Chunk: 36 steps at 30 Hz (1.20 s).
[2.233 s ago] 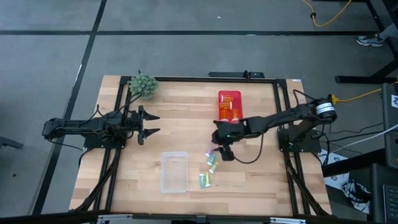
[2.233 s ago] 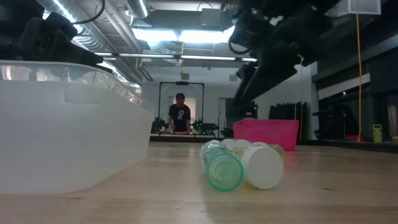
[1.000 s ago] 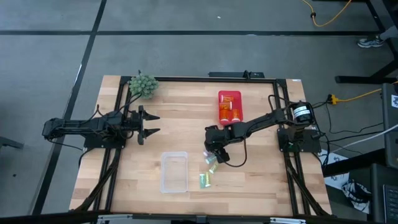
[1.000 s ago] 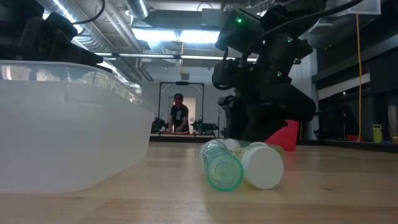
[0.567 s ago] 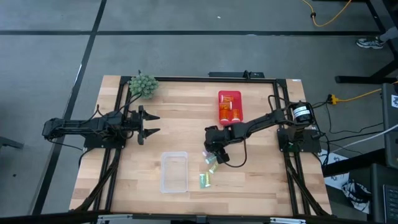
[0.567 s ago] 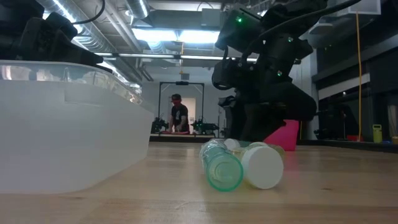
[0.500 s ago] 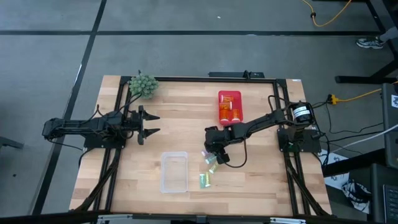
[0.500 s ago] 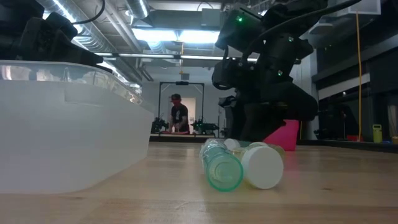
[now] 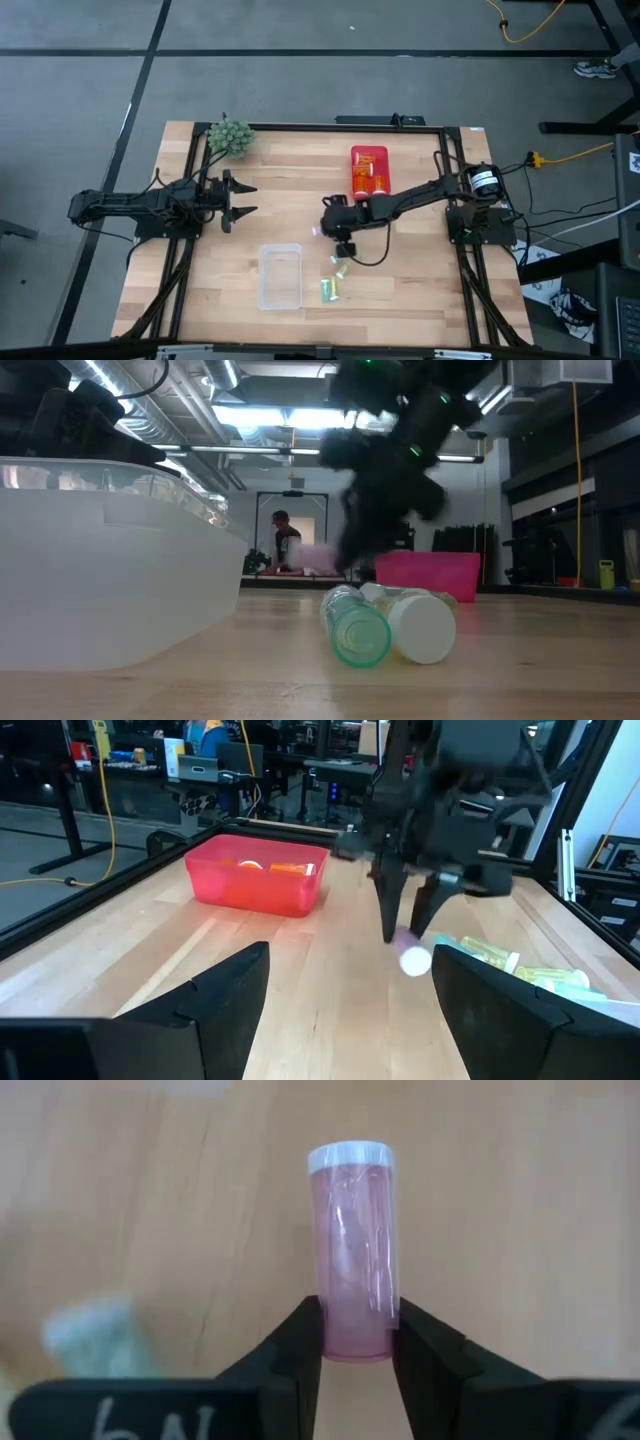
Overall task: Pick and place medicine bottles into bin by pill shape (circle, oval)
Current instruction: Put the small purple pill bottle into the transparent bin
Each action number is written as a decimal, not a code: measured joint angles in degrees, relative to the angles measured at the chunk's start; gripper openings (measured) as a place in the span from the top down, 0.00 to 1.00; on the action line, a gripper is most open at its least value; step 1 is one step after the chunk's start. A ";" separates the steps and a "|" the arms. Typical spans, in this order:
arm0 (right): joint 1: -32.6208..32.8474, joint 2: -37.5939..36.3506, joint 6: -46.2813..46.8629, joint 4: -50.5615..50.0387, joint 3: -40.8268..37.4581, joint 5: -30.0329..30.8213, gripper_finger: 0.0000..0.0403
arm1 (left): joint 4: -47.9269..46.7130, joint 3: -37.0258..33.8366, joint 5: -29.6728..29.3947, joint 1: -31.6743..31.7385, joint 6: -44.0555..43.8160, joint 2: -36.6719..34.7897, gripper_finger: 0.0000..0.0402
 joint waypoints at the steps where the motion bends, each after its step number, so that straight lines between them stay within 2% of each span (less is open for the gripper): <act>1: 0.00 0.00 0.32 0.99 1.20 0.44 0.74 | 0.00 0.00 0.00 0.00 -0.01 0.02 0.32; 7: 0.11 -0.02 1.41 9.75 5.75 0.48 0.74 | 0.00 0.00 0.00 0.01 -0.02 0.00 0.32; 12: 1.13 0.06 1.56 18.07 5.76 -10.82 0.74 | 0.00 0.00 0.00 0.00 -0.02 0.00 0.32; 14: 2.17 0.60 2.64 20.68 5.76 -13.07 0.74 | 0.00 0.00 0.00 0.00 0.10 0.01 0.32; 23: 6.57 7.30 5.92 33.79 5.67 -13.01 0.74 | 0.00 0.00 0.00 0.00 0.15 0.01 0.32; 29: 6.96 7.69 6.04 35.26 5.67 -11.11 0.73 | 0.00 0.00 0.00 0.00 0.02 0.00 0.32; 36: 7.02 7.69 7.48 35.18 5.67 -11.05 0.65 | 0.00 0.00 0.00 0.01 0.02 0.00 0.32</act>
